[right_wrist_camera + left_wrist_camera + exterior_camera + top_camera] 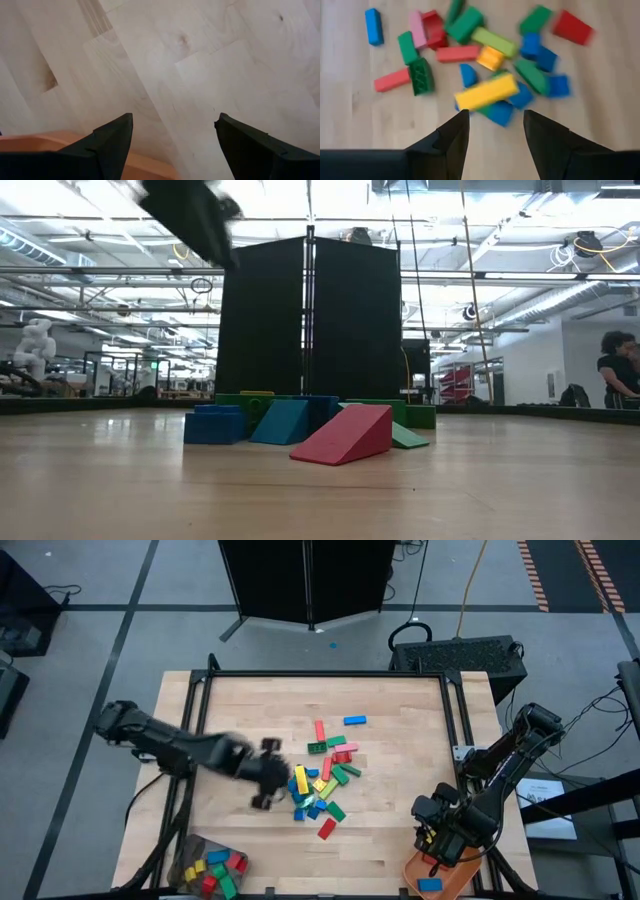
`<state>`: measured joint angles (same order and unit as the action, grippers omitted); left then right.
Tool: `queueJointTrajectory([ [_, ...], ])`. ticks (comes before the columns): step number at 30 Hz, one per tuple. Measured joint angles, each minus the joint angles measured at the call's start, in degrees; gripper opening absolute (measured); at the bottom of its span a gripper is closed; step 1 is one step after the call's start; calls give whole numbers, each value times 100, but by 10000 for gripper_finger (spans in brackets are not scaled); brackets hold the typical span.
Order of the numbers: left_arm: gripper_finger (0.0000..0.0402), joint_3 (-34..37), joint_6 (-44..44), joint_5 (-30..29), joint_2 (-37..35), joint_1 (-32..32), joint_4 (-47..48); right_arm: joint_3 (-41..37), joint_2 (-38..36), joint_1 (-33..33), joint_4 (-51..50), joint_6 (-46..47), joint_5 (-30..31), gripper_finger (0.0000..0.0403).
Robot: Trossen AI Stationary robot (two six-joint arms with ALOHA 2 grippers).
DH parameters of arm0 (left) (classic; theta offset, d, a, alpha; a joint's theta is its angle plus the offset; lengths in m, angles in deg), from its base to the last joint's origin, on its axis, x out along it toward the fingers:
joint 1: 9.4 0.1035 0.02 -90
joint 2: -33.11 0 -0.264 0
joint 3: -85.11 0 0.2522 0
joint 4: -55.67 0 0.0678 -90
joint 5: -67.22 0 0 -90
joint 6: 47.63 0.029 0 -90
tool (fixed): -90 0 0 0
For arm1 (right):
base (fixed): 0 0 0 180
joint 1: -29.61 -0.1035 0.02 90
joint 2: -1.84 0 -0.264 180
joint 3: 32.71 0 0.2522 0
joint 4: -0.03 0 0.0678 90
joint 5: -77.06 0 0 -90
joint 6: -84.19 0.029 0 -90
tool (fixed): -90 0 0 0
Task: Sort blocks by size
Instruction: Put the yellow rectangular block into the orange bin
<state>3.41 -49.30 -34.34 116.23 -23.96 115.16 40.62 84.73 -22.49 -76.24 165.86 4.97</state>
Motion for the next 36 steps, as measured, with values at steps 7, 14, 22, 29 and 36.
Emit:
queueJointTrajectory([
  [7, 190, 2, -2740, 604, 615, 1291, -488, 0, 0, -2, -10, 405, 12, 276],
  [14, 190, 2, -5387, 800, 860, 1307, -564, 0, 0, 0, 18, 465, 170, 276],
  [22, 190, 0, -6713, 846, 1333, 1067, -743, 0, 0, -2, 26, 465, 170, 276],
  [29, 190, 0, -7134, 939, 1521, 915, -590, 0, 0, 0, 36, 443, 173, 276],
  [36, 190, -6, -7256, 949, 1627, 956, -812, 0, 0, -2, 32, 424, 176, 276],
])
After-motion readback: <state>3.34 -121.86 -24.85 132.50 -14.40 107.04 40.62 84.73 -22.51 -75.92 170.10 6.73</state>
